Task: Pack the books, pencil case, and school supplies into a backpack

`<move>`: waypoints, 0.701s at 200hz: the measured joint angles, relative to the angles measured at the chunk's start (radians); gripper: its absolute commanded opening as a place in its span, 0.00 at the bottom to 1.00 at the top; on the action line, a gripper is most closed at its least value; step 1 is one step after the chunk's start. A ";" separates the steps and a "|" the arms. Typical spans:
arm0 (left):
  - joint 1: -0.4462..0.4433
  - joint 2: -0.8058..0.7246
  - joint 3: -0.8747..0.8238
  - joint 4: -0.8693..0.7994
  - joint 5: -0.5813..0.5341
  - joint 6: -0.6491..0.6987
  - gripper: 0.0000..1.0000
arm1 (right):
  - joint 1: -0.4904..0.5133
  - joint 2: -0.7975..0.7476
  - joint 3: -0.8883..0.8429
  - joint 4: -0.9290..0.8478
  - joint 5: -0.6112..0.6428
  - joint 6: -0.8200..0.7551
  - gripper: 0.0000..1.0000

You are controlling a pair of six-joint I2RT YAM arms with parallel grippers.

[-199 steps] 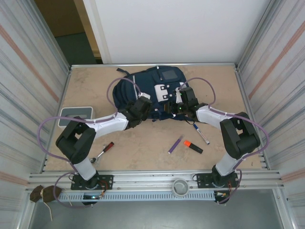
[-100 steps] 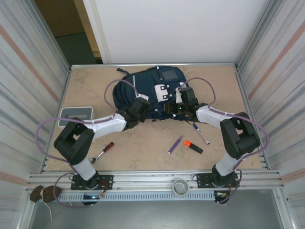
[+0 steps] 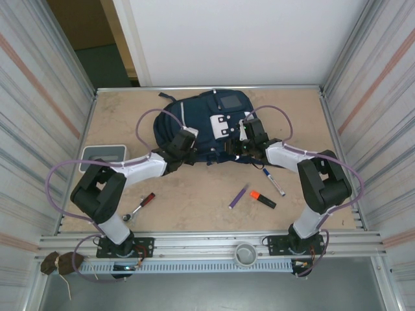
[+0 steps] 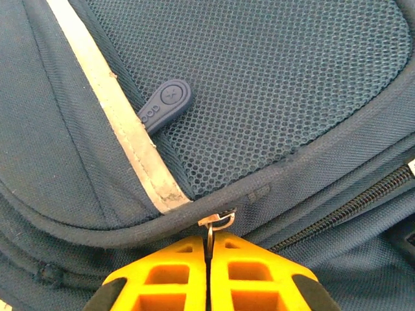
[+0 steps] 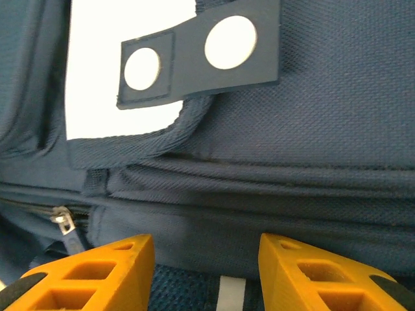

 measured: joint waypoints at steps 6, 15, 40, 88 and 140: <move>0.005 -0.006 -0.003 0.002 0.008 0.000 0.00 | 0.000 0.006 0.009 -0.010 0.012 0.000 0.45; 0.013 -0.018 -0.008 0.003 0.022 0.003 0.00 | 0.000 0.013 0.022 -0.029 0.031 -0.001 0.45; 0.040 -0.050 -0.027 0.005 0.046 0.014 0.00 | 0.000 0.035 0.066 -0.091 0.092 -0.010 0.45; 0.102 -0.077 -0.037 0.005 0.073 0.035 0.00 | -0.005 0.073 0.150 -0.180 0.200 -0.064 0.45; 0.117 -0.077 -0.037 0.004 0.111 0.056 0.00 | -0.025 0.138 0.251 -0.245 0.229 -0.113 0.46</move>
